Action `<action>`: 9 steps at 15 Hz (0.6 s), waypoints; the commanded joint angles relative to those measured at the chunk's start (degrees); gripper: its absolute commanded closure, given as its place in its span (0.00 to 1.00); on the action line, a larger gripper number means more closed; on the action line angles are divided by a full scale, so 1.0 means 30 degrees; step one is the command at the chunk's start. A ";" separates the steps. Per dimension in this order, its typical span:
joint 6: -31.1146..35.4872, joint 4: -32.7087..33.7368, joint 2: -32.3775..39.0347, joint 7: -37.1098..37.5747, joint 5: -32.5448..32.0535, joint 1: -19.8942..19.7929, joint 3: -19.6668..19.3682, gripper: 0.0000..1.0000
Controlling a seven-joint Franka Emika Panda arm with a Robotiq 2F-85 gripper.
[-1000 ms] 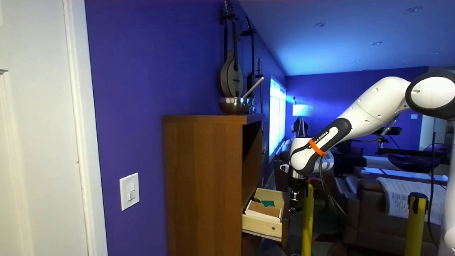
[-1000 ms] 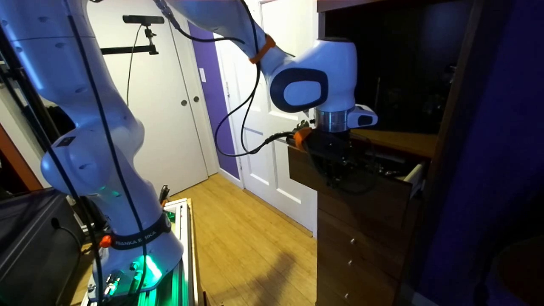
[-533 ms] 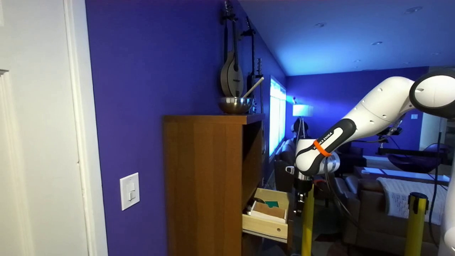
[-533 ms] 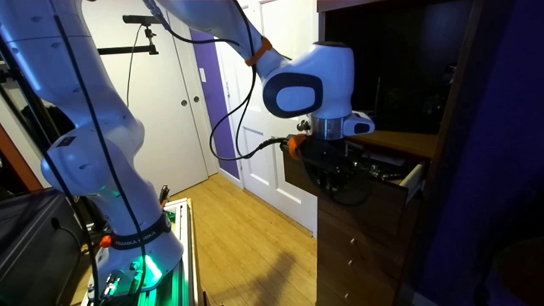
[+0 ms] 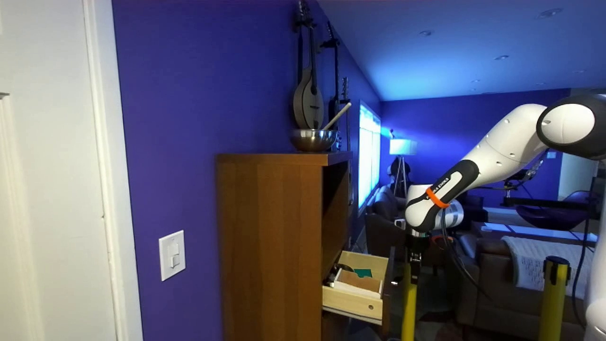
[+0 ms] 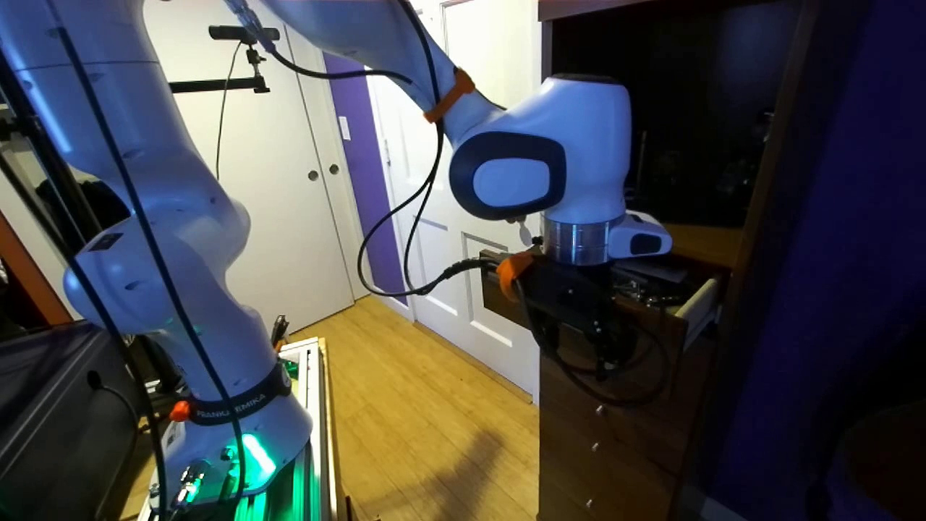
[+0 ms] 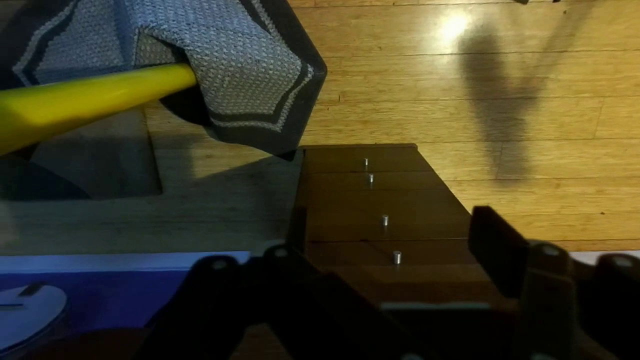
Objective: Open the top drawer fully
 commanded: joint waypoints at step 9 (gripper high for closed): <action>-0.3899 0.1802 -0.3135 -0.0083 0.2226 0.1404 0.0460 0.00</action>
